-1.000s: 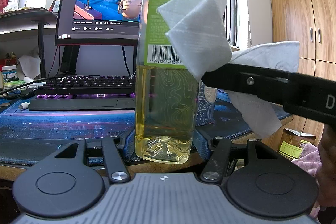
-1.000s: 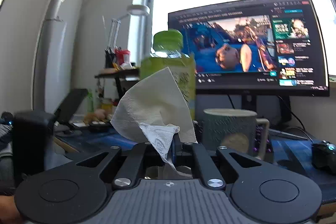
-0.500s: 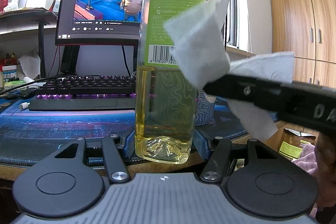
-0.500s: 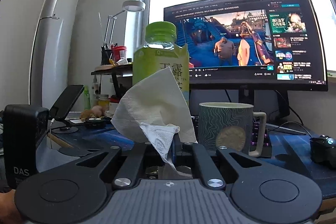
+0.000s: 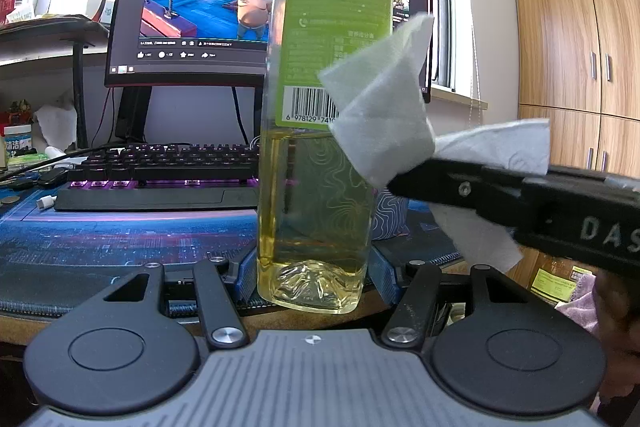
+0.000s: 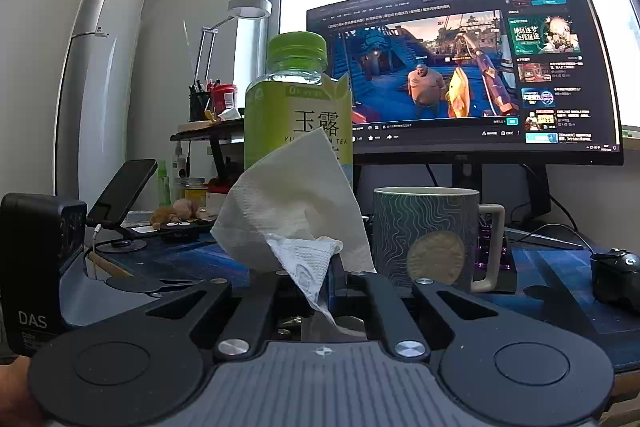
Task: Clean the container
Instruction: 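Wipe the bottle near its label again with the tissue in the right gripper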
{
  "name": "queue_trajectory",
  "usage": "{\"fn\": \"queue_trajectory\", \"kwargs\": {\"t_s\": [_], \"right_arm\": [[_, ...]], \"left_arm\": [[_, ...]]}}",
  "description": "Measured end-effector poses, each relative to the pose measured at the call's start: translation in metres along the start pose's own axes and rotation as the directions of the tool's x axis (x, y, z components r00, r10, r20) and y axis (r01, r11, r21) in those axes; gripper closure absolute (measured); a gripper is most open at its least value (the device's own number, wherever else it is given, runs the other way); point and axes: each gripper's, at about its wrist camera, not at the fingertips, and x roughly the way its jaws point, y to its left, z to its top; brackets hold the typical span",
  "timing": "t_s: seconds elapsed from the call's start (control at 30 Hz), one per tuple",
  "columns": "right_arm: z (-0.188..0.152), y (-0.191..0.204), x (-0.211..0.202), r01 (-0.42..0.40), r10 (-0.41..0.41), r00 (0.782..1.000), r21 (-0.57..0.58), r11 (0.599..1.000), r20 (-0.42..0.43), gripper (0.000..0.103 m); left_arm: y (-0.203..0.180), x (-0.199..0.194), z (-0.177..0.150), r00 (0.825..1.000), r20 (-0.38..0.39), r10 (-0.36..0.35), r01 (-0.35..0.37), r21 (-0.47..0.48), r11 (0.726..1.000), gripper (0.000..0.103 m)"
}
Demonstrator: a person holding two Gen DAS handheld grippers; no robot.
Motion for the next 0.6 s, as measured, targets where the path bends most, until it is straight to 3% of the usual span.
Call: {"fn": "queue_trajectory", "kwargs": {"t_s": [0.27, 0.6], "right_arm": [[0.009, 0.011, -0.007, -0.03, 0.032, 0.999, -0.03, 0.999, 0.035, 0.097], [-0.001, 0.001, 0.001, 0.003, -0.003, 1.0, -0.008, 1.0, -0.005, 0.097]], "left_arm": [[0.0, 0.0, 0.001, 1.0, -0.002, 0.0, 0.0, 0.002, 1.0, 0.042], [0.0, 0.0, 0.0, 1.0, -0.002, -0.001, 0.001, 0.002, 1.0, 0.042]]}}
